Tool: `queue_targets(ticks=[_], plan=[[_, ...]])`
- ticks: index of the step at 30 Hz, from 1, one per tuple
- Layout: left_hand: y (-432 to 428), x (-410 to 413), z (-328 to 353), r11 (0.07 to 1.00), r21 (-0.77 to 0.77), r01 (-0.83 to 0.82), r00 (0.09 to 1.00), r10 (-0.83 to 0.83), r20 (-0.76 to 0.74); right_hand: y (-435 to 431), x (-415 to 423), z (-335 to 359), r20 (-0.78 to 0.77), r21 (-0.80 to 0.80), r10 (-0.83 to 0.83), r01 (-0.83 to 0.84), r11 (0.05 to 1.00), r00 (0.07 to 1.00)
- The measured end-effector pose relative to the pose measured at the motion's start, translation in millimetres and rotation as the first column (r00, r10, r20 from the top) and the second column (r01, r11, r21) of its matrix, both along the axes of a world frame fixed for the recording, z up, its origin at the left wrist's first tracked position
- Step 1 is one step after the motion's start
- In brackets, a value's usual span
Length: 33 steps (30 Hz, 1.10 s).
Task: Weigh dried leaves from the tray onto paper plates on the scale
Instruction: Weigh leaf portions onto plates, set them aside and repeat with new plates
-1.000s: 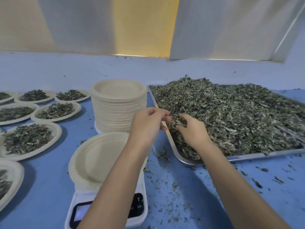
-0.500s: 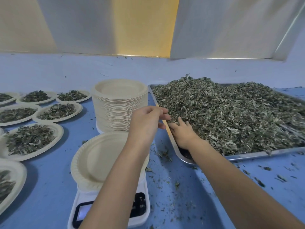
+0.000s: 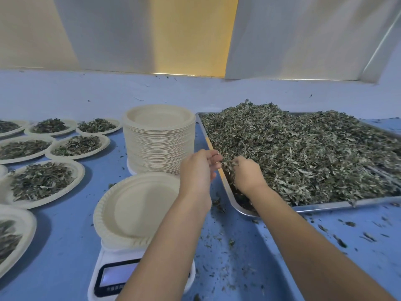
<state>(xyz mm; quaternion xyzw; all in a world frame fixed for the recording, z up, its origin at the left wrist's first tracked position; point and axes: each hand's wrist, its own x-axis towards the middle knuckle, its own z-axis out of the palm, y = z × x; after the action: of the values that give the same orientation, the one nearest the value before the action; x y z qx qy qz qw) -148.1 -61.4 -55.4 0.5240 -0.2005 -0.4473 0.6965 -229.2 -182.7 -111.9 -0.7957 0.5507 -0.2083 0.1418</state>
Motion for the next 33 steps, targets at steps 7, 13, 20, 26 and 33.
queue_targets(ticks=[7, 13, 20, 26, 33], plan=[[-19.1, -11.4, -3.9, 0.999, 0.039, 0.019, 0.971, -0.009, -0.239, -8.4, -8.2, 10.8, 0.71, 0.199, -0.187, 0.061, 0.978, 0.679], [-17.9, -4.5, -3.0, 1.0, 0.004, -0.012, 0.978, 0.013, -0.207, -12.7, -14.2, 22.8, 0.883, 0.454, -0.415, -0.178, 0.873, 0.218], [6.8, 35.4, 9.7, 0.992, -0.067, -0.107, 0.987, 0.098, -0.128, 12.5, 7.1, 62.7, 0.903, 0.295, -0.41, -0.507, 0.81, -0.129], [38.0, 77.9, 21.9, 0.977, -0.117, -0.178, 0.968, 0.152, -0.198, 65.0, 44.1, 92.1, 0.841, 0.132, -0.469, -0.738, 0.661, -0.27], [66.1, 115.6, 21.3, 0.97, -0.087, -0.226, 0.965, 0.21, -0.156, 102.9, 85.7, 90.7, 0.891, 0.128, -0.437, -0.857, 0.499, -0.121]])
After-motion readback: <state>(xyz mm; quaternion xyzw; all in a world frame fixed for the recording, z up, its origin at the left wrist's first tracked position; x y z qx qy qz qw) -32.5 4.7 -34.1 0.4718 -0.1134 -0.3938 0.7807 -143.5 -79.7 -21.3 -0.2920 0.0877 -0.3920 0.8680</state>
